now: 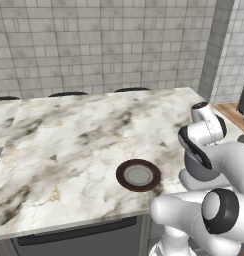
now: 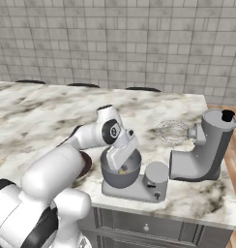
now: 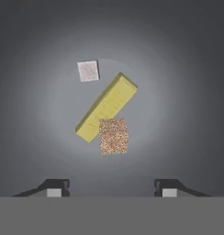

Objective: Add butter and sugar cubes to the stand mixer bowl and then turn on the stand mixer to begin making frosting.

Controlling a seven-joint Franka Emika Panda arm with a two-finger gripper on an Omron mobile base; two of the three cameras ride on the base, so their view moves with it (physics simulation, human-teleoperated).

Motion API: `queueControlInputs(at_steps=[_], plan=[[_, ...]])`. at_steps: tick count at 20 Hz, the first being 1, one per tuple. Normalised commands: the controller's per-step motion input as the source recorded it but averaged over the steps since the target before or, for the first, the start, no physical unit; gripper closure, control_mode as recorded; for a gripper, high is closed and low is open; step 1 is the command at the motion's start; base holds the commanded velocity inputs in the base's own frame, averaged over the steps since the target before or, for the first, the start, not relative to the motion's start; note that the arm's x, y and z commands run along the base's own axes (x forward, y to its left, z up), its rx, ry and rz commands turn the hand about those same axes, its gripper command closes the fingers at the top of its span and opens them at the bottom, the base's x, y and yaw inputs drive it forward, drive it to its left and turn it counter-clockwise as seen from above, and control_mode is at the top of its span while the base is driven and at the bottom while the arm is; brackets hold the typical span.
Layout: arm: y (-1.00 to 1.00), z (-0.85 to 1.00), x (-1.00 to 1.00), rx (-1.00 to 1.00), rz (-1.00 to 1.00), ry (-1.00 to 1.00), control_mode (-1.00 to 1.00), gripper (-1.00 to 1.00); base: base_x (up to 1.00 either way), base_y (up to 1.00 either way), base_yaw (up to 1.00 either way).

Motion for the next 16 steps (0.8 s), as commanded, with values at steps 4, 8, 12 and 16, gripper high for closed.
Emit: queueControlInputs(at_steps=[4,8,12,16], plan=[[0.0,0.12,-0.1,0.01,0.0,-0.07,-1.0,-1.0,0.0,0.0,0.0],[0.04,0.58,-0.5,-0.01,0.0,-0.21,-1.0,-1.0,0.0,0.0,0.0],[0.25,0.42,-0.61,0.0,0.0,-0.22,-1.0,-1.0,0.0,0.0,0.0],[0.33,0.08,-0.65,0.0,-0.03,-0.2,-1.0,-1.0,0.0,0.0,0.0]])
